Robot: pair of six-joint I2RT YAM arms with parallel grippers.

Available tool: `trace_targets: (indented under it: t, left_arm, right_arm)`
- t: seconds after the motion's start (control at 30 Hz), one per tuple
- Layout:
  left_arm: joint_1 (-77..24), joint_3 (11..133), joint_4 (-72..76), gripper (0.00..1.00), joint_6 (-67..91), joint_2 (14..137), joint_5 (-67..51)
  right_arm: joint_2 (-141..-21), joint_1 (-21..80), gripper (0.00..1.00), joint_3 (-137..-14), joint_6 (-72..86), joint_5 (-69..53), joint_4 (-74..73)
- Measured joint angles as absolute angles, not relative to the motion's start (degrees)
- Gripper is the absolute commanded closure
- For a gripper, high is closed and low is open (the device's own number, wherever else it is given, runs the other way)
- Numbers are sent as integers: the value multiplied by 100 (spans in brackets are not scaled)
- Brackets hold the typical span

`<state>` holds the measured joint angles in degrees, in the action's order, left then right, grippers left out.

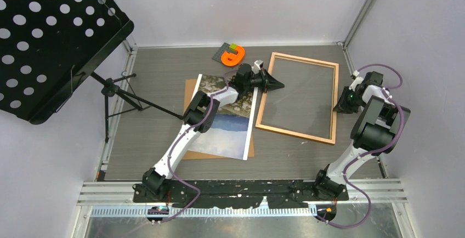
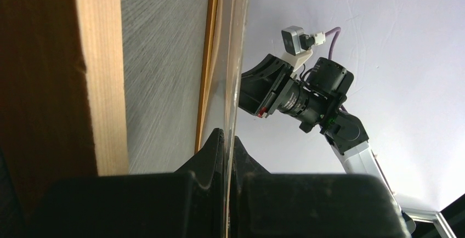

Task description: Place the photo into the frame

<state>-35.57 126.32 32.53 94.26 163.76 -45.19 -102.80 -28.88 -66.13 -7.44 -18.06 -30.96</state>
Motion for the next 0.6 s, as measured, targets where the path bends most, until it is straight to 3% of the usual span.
trace_targets:
  t: [0.6]
  left_arm:
    - [-3577, 12632, 3295, 100, 9588, 16376, -4567]
  right_arm:
    - [-10300, -2897, 94, -6637, -746, -1820, -3122]
